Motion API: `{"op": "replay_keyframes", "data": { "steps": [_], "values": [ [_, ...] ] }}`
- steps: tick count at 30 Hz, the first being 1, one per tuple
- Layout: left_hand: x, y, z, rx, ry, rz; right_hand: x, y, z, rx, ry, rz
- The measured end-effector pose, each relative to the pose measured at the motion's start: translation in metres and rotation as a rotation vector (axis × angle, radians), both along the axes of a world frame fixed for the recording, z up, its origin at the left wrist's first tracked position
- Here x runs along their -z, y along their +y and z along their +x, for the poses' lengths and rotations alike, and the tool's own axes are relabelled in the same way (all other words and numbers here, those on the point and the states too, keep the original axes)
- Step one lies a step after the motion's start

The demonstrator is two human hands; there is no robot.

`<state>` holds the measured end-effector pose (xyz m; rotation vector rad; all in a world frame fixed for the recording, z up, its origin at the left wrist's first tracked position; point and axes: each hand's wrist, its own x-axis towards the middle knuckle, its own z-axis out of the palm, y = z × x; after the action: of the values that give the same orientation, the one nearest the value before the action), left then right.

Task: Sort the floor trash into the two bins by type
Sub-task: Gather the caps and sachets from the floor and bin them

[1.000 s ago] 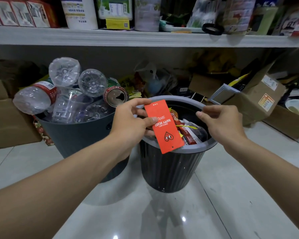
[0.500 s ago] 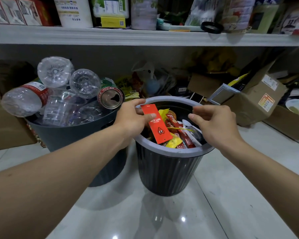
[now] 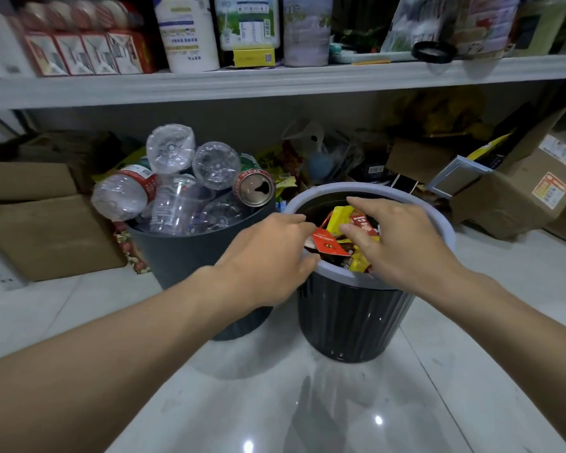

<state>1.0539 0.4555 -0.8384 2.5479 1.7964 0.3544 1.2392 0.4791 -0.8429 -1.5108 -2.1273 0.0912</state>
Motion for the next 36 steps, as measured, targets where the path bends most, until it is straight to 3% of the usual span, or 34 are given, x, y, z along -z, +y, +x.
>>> {"op": "replay_keyframes", "data": {
  "steps": [3,12,23,36],
  "values": [
    [-0.012,-0.02,-0.015,-0.045,0.157,0.15,-0.011,-0.013,-0.019,-0.033,-0.053,0.019],
    [-0.057,-0.078,-0.096,-0.239,0.219,0.29,-0.054,-0.065,-0.107,-0.106,-0.189,0.063],
    [-0.097,-0.169,-0.266,-0.424,0.192,0.226,-0.087,-0.141,-0.293,-0.204,-0.349,0.016],
    [-0.115,-0.259,-0.49,-0.598,0.19,0.19,-0.107,-0.203,-0.541,-0.376,-0.353,-0.019]
  ]
}}
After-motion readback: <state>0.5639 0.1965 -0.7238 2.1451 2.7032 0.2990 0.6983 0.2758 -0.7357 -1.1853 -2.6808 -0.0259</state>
